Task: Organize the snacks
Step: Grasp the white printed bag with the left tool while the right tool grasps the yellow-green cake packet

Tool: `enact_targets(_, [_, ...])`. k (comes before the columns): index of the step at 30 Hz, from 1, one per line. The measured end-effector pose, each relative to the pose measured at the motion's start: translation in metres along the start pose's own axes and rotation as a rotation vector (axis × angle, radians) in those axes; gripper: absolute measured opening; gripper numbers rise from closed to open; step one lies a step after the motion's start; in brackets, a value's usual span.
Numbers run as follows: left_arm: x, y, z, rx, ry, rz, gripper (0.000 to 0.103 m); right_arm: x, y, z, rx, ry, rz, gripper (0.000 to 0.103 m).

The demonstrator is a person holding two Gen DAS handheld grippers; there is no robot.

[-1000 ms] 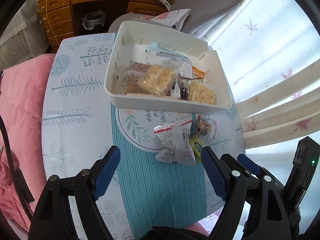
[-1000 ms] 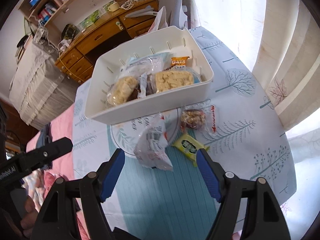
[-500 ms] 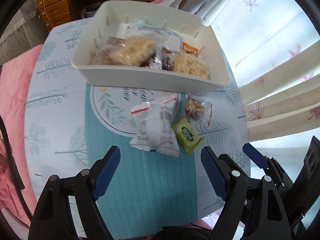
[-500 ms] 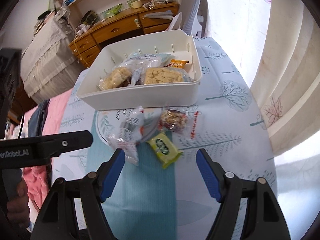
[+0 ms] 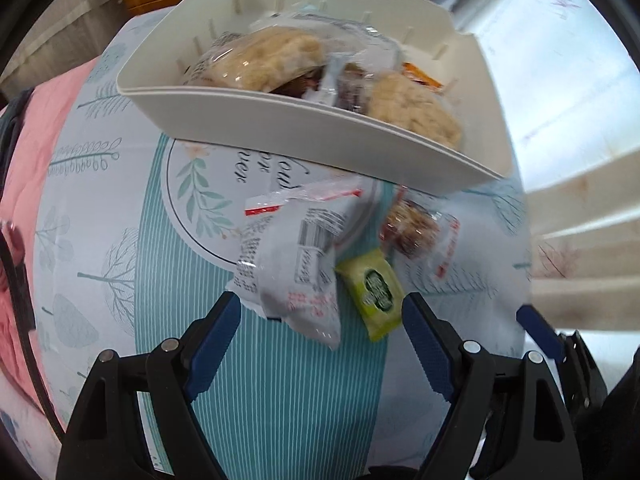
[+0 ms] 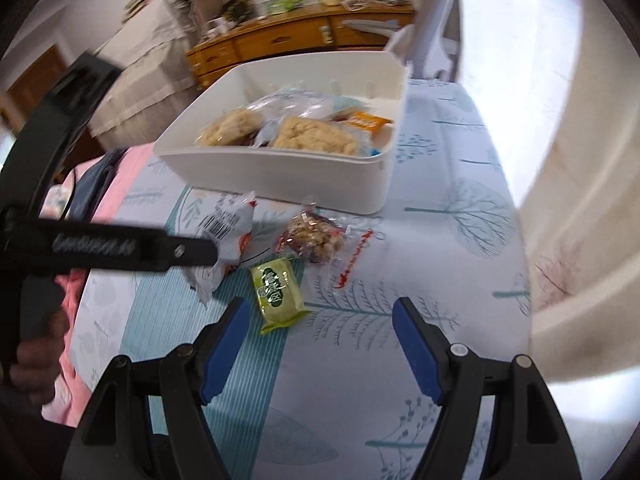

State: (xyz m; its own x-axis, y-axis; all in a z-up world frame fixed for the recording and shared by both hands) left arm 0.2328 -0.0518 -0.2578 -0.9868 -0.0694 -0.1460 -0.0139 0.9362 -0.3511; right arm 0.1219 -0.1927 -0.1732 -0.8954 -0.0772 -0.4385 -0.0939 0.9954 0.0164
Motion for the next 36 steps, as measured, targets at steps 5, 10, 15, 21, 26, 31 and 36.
enact_targets(5, [-0.009, 0.008, 0.016, -0.046, 0.015, -0.05, 0.082, 0.002, 0.011, 0.02, -0.06, 0.028, -0.078, 0.075])
enact_targets(10, [-0.019, 0.016, 0.028, -0.084, 0.033, -0.085, 0.082, 0.001, 0.017, 0.041, -0.097, 0.061, -0.086, 0.075])
enact_targets(15, [-0.03, 0.023, 0.038, -0.088, 0.05, -0.115, 0.081, 0.0, 0.027, 0.058, -0.122, 0.086, -0.103, 0.075])
enact_targets(21, [-0.036, 0.03, 0.043, -0.075, 0.055, -0.145, 0.064, -0.002, 0.04, 0.072, -0.132, 0.107, -0.131, 0.074])
enact_targets(26, [-0.036, 0.044, 0.039, -0.071, 0.047, -0.181, 0.056, -0.003, 0.049, 0.082, -0.11, 0.118, -0.169, 0.072])
enact_targets(31, [-0.034, 0.056, 0.031, -0.067, 0.036, -0.194, 0.054, -0.002, 0.06, 0.087, -0.063, 0.112, -0.219, 0.067])
enact_targets(36, [-0.03, 0.063, 0.017, -0.074, 0.013, -0.202, 0.054, -0.001, 0.066, 0.088, -0.013, 0.098, -0.257, 0.054])
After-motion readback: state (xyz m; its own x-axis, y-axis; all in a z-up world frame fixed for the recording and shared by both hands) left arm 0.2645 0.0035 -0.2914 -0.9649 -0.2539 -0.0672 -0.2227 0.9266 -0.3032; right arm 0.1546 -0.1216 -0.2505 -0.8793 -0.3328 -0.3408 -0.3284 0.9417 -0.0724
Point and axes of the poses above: each gripper's, at about its wrist camera, not at the fingertips, and z roughly the way its jaws point, y to its left, x to its underside, the point moved 1 cm from there along z, roughly the way its jaws point, and after that the axes turned 11 degrees about x, right-handed, at the moved point
